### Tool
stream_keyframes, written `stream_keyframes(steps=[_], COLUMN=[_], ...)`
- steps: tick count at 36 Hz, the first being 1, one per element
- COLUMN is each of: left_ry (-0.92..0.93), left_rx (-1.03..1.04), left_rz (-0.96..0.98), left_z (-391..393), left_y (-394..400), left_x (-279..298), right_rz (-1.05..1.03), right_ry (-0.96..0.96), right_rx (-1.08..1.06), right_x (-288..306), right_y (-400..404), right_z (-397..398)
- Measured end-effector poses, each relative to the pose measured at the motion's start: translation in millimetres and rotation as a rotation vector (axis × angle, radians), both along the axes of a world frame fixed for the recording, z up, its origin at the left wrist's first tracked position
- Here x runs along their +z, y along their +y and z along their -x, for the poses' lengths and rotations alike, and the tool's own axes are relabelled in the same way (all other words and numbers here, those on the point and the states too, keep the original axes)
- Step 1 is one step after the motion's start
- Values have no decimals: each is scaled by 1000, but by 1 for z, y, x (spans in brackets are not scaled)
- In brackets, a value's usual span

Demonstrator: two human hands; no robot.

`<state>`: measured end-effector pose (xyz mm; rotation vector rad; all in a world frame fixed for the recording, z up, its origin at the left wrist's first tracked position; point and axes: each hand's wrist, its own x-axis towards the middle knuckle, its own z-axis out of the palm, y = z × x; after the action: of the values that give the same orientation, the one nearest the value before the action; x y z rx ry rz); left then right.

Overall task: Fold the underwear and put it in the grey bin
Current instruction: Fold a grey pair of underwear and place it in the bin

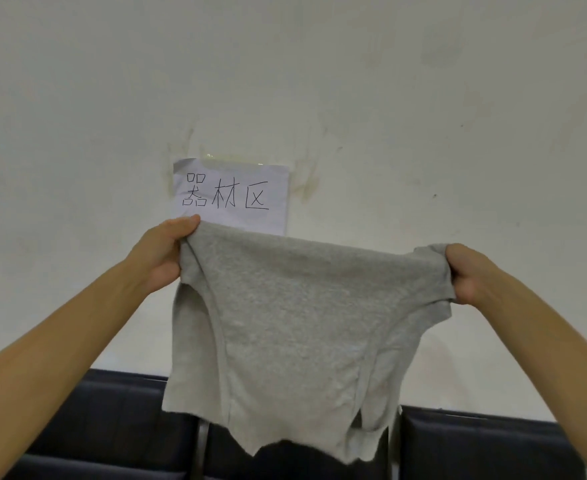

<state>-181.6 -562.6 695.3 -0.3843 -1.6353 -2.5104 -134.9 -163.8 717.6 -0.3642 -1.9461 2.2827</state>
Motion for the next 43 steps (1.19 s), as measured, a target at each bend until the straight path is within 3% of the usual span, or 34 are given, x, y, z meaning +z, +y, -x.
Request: stream_keyframes(steps=[10, 15, 19, 27, 30, 38, 43], left_ry=[27, 35, 57, 135, 150, 75, 29], left_rx=[-17, 31, 64, 87, 154, 386, 414], left_rz=[110, 149, 73, 23, 102, 588, 641], left_z=[-7, -7, -8, -7, -6, 3, 2], left_y=[-6, -12, -16, -16, -20, -44, -43], left_x=[-2, -2, -2, 5, 8, 12, 13], right_rz=[313, 368, 456, -227, -494, -545, -580], right_ry=[248, 355, 426, 387, 365, 506, 527], right_rx=[111, 359, 469, 232, 124, -210, -318], right_x=[3, -4, -3, -5, -7, -8, -7], right_y=[-9, -4, 0, -17, -17, -7, -6], right_z=[-11, -9, -9, -13, -11, 0, 5])
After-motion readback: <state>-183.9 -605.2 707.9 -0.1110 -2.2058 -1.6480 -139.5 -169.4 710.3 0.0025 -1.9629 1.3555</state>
